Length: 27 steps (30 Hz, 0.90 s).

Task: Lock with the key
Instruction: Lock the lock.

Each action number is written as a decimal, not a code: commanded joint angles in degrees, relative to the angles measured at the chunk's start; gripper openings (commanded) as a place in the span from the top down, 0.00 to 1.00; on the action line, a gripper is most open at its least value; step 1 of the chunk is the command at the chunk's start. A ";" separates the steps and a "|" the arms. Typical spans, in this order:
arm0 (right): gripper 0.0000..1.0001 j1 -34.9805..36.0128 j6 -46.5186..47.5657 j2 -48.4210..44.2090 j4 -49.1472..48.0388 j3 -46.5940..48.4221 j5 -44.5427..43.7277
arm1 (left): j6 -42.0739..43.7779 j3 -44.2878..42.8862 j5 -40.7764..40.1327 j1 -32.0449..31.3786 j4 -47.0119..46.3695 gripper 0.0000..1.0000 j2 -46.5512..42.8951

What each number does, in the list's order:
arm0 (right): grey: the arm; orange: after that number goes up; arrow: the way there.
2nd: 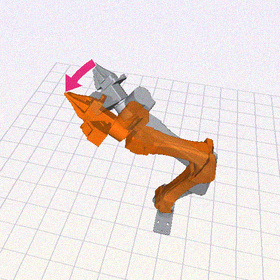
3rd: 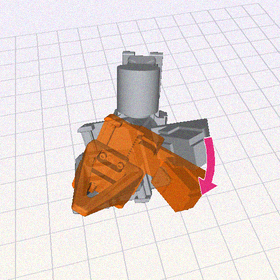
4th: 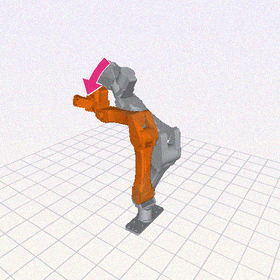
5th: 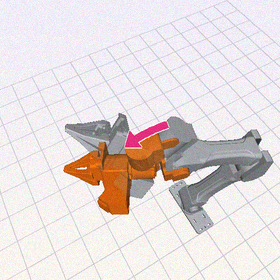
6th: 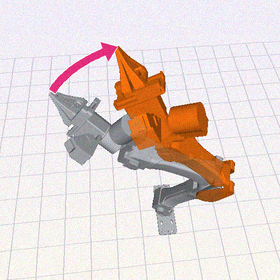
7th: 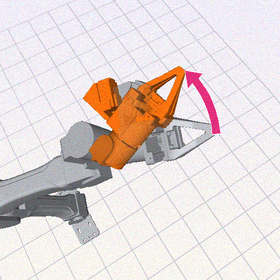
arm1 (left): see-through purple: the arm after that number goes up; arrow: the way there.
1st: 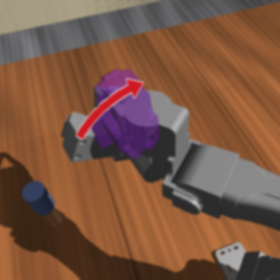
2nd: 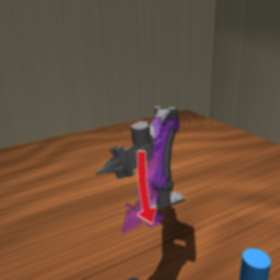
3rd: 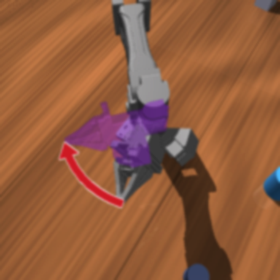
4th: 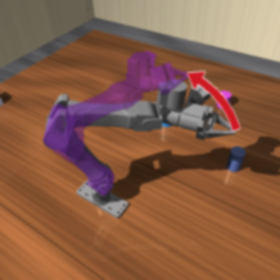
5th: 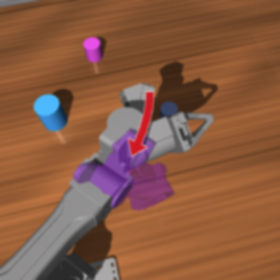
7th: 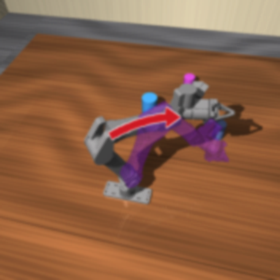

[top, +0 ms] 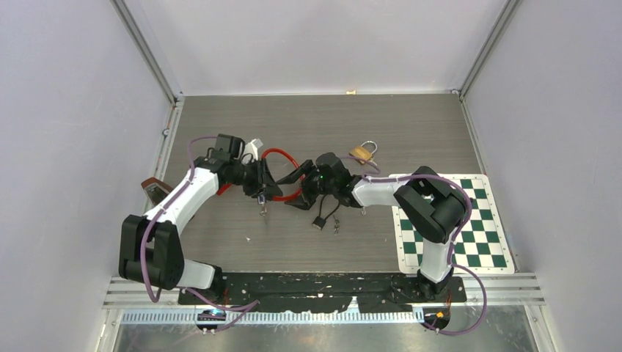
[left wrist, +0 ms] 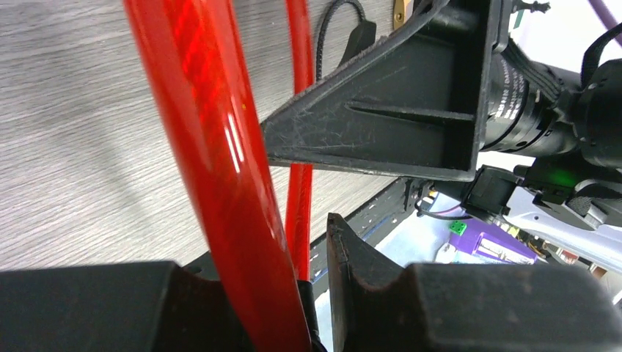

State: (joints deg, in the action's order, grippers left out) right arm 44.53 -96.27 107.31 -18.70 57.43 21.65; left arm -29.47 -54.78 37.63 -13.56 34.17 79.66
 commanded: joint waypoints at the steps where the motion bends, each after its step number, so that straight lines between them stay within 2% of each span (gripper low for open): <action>1: 0.23 -0.16 -0.65 -3.67 -6.34 -2.65 1.46 | 0.02 0.44 -0.57 0.61 -2.24 1.00 0.52; 9: 0.15 -0.88 0.38 -8.15 -11.44 -7.65 2.99 | -4.91 2.14 0.64 2.28 -7.17 1.00 0.65; 14: 0.15 -1.75 3.90 -11.80 -11.42 -9.12 2.77 | -7.12 2.97 -0.92 2.65 -8.94 1.00 0.50; 18: 0.20 -2.25 12.57 -15.32 -10.24 -9.40 3.67 | -9.15 3.74 -2.56 2.66 -9.51 1.00 0.49; 21: 0.23 -3.09 22.91 -15.31 -12.95 -8.09 9.65 | -10.74 4.26 -2.92 2.66 -9.30 1.00 0.55; 24: 0.29 -3.79 29.12 -12.73 -16.95 -4.98 16.24 | -12.60 4.76 -3.88 2.66 -8.71 1.00 0.42; 27: 0.33 -2.05 40.01 -12.43 -12.09 -0.63 18.77 | -14.97 5.24 -3.95 2.66 -8.74 1.00 0.07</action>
State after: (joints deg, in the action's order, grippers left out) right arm 41.08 -73.23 94.67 -29.98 50.33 33.28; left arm -40.69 -49.93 34.41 -11.22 27.90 80.53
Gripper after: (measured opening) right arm 0.689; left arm 0.267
